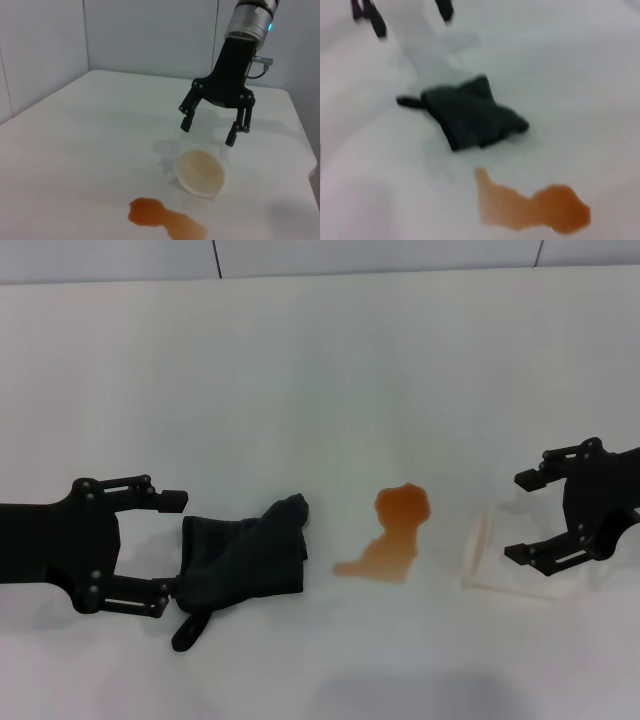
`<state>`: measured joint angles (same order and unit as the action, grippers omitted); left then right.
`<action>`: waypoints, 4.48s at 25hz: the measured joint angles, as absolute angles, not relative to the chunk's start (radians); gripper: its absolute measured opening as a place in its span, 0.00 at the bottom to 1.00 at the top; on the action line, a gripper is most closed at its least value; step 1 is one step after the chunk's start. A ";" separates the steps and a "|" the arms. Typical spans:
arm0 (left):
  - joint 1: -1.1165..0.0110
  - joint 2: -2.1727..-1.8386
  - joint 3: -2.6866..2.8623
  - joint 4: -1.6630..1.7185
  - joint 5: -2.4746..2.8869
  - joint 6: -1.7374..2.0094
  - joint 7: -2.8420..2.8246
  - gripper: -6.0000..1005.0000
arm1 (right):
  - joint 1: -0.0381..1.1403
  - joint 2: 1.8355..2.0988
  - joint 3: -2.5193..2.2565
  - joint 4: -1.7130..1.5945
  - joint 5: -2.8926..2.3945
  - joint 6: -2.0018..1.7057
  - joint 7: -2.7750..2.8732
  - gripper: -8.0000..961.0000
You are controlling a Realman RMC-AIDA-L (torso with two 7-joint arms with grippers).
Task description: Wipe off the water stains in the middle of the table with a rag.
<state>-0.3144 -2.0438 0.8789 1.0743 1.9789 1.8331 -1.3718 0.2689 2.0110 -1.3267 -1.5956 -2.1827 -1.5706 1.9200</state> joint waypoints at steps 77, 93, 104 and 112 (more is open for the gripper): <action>-0.328 -2.042 0.871 1.046 1.993 1.812 -1.358 0.89 | 0.425 2.016 -1.598 -1.569 -2.522 -1.561 2.250 0.75; -0.327 -2.042 0.870 1.043 1.993 1.805 -1.351 0.89 | 0.308 2.012 -1.453 -1.651 -2.354 -1.433 2.135 0.72; -0.321 -2.042 0.870 1.043 1.994 1.798 -1.341 0.89 | 0.204 2.009 -1.390 -1.474 -2.074 -1.250 1.867 0.72; -0.320 -2.043 0.868 1.043 1.994 1.796 -1.341 0.89 | 0.200 2.009 -1.358 -1.256 -1.846 -1.146 1.619 0.72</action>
